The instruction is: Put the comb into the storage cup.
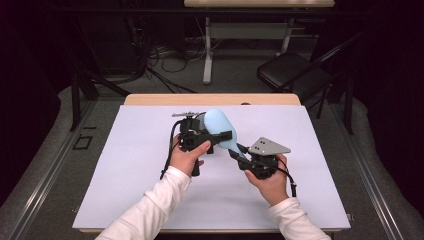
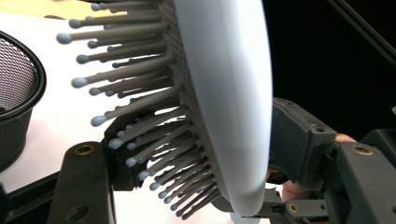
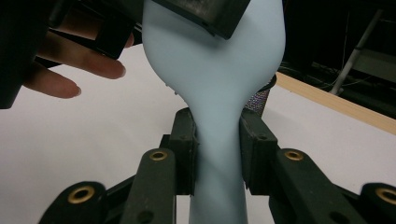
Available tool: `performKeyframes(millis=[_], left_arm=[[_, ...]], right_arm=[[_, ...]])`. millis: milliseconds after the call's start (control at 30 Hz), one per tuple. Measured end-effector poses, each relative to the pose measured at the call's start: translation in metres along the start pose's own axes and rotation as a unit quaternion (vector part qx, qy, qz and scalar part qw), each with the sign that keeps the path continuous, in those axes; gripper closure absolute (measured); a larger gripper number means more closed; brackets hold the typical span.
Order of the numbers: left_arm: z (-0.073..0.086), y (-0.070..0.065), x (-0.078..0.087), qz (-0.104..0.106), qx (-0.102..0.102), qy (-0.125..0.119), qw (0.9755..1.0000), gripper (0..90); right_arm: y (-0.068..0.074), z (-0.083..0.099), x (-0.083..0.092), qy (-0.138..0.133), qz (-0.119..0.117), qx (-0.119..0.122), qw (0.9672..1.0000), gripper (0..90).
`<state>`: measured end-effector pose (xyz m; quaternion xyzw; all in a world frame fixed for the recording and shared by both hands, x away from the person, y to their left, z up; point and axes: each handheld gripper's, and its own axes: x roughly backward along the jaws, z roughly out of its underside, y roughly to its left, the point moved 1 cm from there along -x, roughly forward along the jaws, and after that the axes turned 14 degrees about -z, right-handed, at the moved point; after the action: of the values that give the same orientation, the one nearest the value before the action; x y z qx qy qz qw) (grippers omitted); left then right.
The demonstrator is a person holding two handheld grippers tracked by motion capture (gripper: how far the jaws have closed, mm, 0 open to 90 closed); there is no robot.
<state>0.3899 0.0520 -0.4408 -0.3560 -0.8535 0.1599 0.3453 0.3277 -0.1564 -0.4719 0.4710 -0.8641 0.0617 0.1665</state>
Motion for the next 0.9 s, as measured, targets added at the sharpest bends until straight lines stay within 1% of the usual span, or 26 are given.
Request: performKeyframes(millis=[133, 267, 400, 567, 700, 900], left_arm=[[0.0001, 0.0004, -0.0008, 0.001, 0.002, 0.001, 1.0, 34.3], [0.0001, 0.0007, -0.0016, 0.004, 0.011, 0.004, 0.9999, 34.5], [0.0006, 0.0005, -0.0023, 0.002, 0.015, 0.007, 0.9999, 35.6], [0.0003, 0.0019, -0.0023, 0.001, 0.022, 0.007, 0.9997, 38.7], [0.0012, 0.0027, -0.0023, -0.002, 0.034, 0.004, 0.9994, 42.5], [0.0018, 0.0035, -0.0022, -0.001, 0.041, 0.006, 0.9991, 43.1]], right_arm=[[-0.0002, 0.0002, -0.0001, 0.0, 0.0, -0.001, 1.0, 69.8], [0.0002, 0.0004, -0.0005, 0.001, 0.0, 0.001, 1.0, 69.8], [0.0008, 0.0006, -0.0011, 0.002, 0.001, 0.004, 1.0, 69.8], [0.0016, 0.0009, -0.0015, 0.001, 0.003, 0.004, 1.0, 69.8], [0.0015, 0.0009, -0.0015, 0.001, 0.002, 0.004, 1.0, 69.8], [0.0019, 0.0012, -0.0019, 0.002, 0.001, 0.004, 1.0, 69.8]])
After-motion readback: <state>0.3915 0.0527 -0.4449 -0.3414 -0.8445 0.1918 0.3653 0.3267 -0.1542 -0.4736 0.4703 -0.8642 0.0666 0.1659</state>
